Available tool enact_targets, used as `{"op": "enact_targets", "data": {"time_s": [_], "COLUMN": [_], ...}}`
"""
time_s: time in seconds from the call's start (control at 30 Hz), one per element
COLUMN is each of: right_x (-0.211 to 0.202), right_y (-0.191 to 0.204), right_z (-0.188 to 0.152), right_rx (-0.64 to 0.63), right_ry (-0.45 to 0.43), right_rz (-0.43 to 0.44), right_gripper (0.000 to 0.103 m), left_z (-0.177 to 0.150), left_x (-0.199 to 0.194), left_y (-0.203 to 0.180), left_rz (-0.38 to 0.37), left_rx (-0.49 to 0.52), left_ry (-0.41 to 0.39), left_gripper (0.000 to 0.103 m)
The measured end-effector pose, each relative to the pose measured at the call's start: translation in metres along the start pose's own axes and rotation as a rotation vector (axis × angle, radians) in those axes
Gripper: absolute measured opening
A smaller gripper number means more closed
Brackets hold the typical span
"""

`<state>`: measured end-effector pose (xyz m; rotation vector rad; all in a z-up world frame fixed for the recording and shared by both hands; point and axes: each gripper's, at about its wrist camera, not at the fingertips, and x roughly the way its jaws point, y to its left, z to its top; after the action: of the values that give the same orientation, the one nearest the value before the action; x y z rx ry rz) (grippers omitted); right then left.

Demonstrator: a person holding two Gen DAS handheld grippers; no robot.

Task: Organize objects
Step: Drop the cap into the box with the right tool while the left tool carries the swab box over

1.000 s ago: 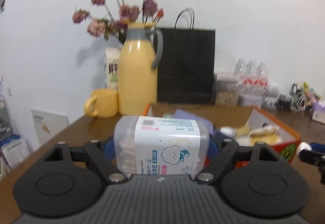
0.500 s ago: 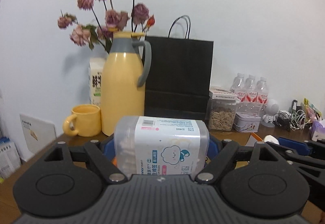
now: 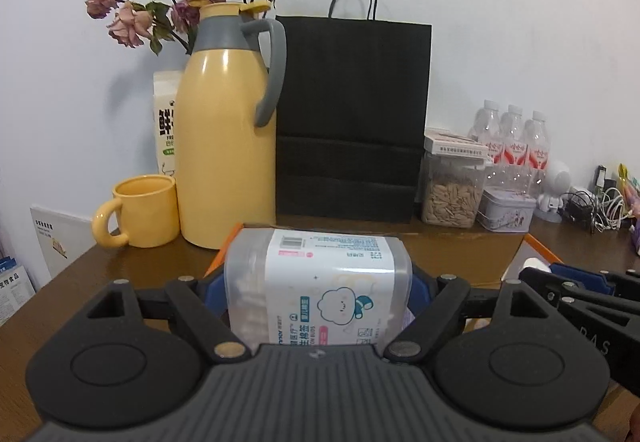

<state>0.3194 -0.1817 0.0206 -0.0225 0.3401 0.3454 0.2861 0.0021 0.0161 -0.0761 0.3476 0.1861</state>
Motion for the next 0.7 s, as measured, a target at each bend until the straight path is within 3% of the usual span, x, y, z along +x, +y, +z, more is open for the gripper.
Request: {"op": "enact_targets", "data": {"time_s": [0.27,0.3,0.33,0.37,0.4,0.47,0.5,0.53,0.57,0.7], "right_x": [-0.005,-0.005,-0.005,-0.006,-0.008,-0.012,-0.014,-0.015,-0.016,-0.019], "right_y": [0.002,0.002,0.001,0.001,0.001,0.0,0.0,0.0,0.0,0.002], "right_z": [-0.003,-0.003,-0.003,-0.004,-0.004,-0.004,-0.004,-0.005,-0.005,-0.005], "right_rx": [-0.002,-0.001,0.002,0.006,0.006,0.009,0.01,0.008,0.01,-0.003], "right_ry": [0.005,0.007,0.01,0.012,0.013,0.002,-0.006,-0.012,-0.013,-0.014], "right_rz": [0.016,0.015,0.014,0.011,0.011,0.011,0.004,-0.004,0.001,-0.004], "right_gripper": [0.024,0.024,0.024,0.03,0.036,0.073,0.082,0.099,0.103,0.103], "left_z": [-0.005,-0.005,-0.005,-0.005,-0.005,-0.005,-0.005,-0.004,-0.004,-0.003], "left_x": [-0.002,-0.005,-0.007,-0.01,-0.013,-0.02,-0.022,-0.023,-0.024,-0.025], "left_y": [0.0,0.0,-0.001,-0.001,-0.001,0.0,0.001,0.001,0.002,0.003], "left_rz": [-0.003,-0.003,-0.003,0.003,0.005,0.006,0.009,0.009,0.006,0.006], "left_rx": [0.013,0.014,0.016,0.015,0.012,0.0,-0.009,-0.015,-0.021,-0.031], "left_ry": [-0.003,-0.017,-0.028,-0.043,-0.064,-0.095,-0.101,-0.1,-0.097,-0.098], "left_gripper": [0.084,0.085,0.094,0.103,0.103,0.103,0.103,0.103,0.103,0.103]}}
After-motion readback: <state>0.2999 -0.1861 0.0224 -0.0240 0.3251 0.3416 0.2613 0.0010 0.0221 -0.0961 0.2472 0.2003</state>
